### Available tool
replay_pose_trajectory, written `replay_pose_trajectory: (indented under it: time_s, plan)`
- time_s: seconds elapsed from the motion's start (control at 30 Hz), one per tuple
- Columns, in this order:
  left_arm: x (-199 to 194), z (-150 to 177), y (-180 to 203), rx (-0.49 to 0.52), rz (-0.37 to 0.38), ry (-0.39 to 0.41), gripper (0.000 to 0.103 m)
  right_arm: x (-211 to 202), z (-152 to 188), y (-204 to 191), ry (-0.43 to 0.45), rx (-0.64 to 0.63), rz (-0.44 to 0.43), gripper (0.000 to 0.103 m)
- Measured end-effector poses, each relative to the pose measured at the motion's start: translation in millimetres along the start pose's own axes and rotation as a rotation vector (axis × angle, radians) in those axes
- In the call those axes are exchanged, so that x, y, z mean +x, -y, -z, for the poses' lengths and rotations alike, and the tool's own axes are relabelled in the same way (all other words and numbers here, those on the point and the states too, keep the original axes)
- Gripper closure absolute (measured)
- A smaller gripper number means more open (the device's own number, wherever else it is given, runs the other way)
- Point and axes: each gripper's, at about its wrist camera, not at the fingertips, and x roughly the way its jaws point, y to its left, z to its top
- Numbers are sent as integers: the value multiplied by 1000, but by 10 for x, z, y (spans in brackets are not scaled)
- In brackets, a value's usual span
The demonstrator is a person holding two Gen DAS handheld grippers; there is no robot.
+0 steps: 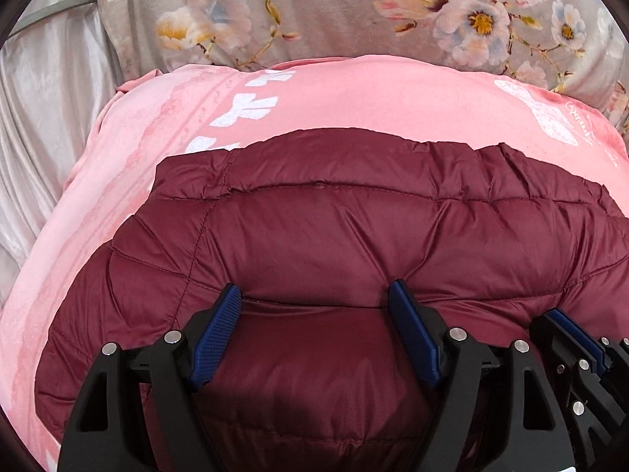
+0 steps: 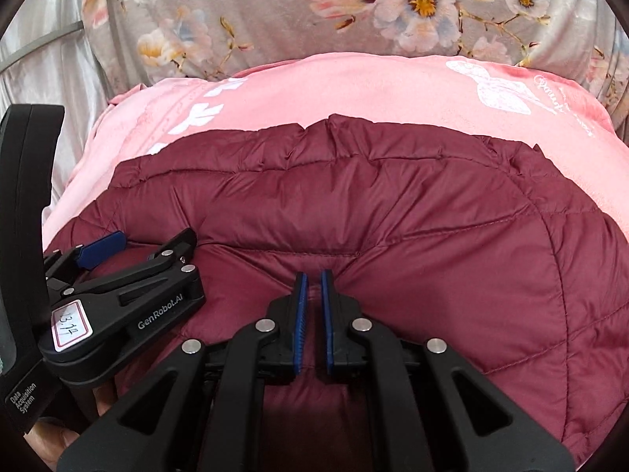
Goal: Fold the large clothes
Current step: 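Grasp the folded jacket edge with both grippers side by side, then lift and fold the jacket over again with both grippers, then release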
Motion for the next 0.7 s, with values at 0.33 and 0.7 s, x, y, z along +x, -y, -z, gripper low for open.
replay_pose_trajectory:
  time_s: [0.33,0.7]
  plan:
    - [12,4,35,17,-31,-2,26,14,-6,-33,-2,-29,32,97]
    - [-821,477,-1035,-228,67,-34,24,-673,362,-319,1,-31,-116,93]
